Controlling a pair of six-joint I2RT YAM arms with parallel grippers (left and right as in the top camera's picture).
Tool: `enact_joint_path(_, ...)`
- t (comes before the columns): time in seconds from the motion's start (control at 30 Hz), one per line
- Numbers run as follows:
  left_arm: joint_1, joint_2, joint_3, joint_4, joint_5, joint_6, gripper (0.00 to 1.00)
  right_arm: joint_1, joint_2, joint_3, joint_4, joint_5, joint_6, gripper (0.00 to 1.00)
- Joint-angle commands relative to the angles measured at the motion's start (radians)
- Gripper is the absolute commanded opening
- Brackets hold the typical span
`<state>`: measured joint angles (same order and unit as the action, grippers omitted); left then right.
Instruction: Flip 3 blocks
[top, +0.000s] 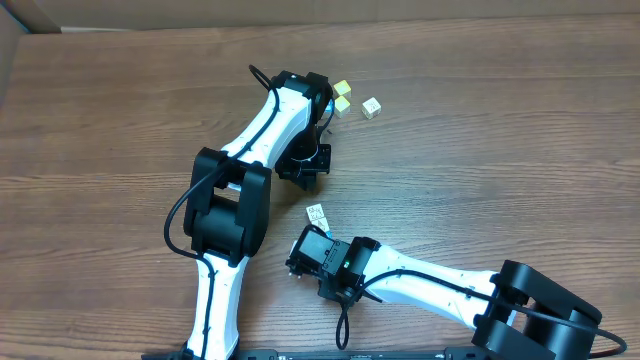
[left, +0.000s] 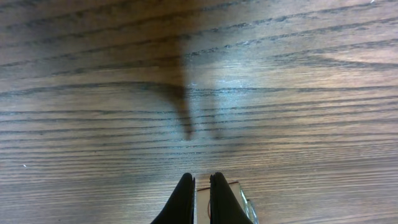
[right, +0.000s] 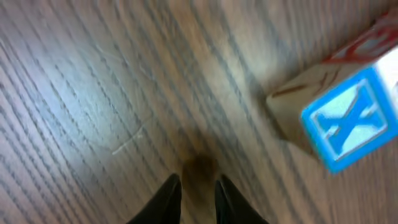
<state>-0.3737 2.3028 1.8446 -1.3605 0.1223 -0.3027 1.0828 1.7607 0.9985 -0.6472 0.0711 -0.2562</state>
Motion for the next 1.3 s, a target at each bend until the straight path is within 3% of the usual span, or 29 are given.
enact_joint_path(0.0,0.0,-0.021,-0.011,0.002,-0.01,0.035,0.04,-0.021,0.0,0.003,0.029,0.005,-0.026,0.17)
enact_joint_path(0.17,-0.001,-0.062,-0.011,-0.008,-0.01,0.035,0.04,-0.045,0.0,0.004,0.037,-0.01,-0.025,0.04)
enact_joint_path(0.47,0.0,-0.336,-0.04,-0.006,-0.064,-0.006,0.04,-0.074,0.0,0.015,0.028,-0.068,-0.025,0.04)
enact_joint_path(0.73,0.007,-0.627,-0.385,0.268,-0.104,-0.087,0.04,-0.077,0.0,0.03,0.026,-0.1,-0.03,0.04)
enact_joint_path(0.93,0.014,-0.58,-0.555,0.423,-0.066,-0.087,0.04,-0.077,0.0,0.03,0.035,-0.1,-0.03,0.04)
enact_joint_path(1.27,0.015,-0.441,-0.559,0.565,0.068,-0.03,0.04,-0.077,0.0,0.03,0.034,-0.1,-0.029,0.04)
